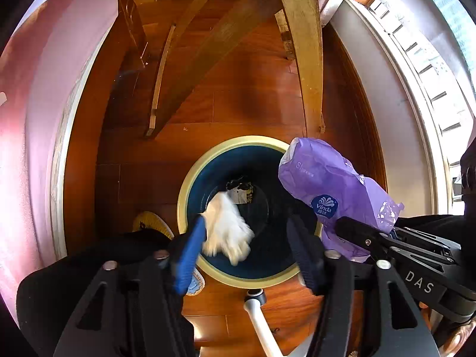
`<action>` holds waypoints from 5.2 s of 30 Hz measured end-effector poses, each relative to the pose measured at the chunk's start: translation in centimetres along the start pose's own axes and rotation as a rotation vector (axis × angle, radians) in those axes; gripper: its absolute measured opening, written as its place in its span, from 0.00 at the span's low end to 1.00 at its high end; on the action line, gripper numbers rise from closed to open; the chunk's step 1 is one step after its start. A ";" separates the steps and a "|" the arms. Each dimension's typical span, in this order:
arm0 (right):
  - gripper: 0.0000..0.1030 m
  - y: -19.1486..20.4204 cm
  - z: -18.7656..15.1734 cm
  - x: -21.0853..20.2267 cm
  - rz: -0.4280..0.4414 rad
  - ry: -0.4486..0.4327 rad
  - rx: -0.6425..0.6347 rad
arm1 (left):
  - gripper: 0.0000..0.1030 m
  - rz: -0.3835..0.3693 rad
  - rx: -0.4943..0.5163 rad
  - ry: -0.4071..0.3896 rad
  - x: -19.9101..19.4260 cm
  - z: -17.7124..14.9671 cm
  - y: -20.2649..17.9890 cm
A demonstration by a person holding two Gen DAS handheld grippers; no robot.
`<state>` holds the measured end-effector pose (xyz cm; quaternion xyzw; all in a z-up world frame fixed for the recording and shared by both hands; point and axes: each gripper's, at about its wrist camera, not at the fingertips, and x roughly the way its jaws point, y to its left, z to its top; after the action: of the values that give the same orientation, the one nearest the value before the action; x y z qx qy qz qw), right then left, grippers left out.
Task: Collect trash
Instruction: 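Open both tools to drop the tissue and purple bag into the bin, then grasp the red-gold snack bag with the left tool while the right grasps the blue mask, then carry the snack bag and blue mask down over the blue bin with both tools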
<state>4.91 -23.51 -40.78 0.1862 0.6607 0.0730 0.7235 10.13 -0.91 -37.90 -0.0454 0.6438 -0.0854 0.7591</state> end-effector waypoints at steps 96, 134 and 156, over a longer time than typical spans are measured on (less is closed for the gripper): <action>0.66 5.7 31.8 -33.4 -0.284 -0.647 -0.313 | 0.83 -0.136 0.120 -0.199 -25.4 33.7 -2.3; 0.10 10.8 18.6 -33.4 -0.083 -0.587 -0.402 | 0.03 0.005 0.274 -0.445 -35.0 21.9 -9.4; 0.10 14.4 -4.8 -33.5 0.053 -0.505 -0.525 | 0.03 -0.033 0.346 -0.463 -42.0 -3.9 -4.8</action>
<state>-1.71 -21.19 -4.64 0.0232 0.4149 0.2105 0.8849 -0.62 2.44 3.04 0.0562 0.4285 -0.1937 0.8808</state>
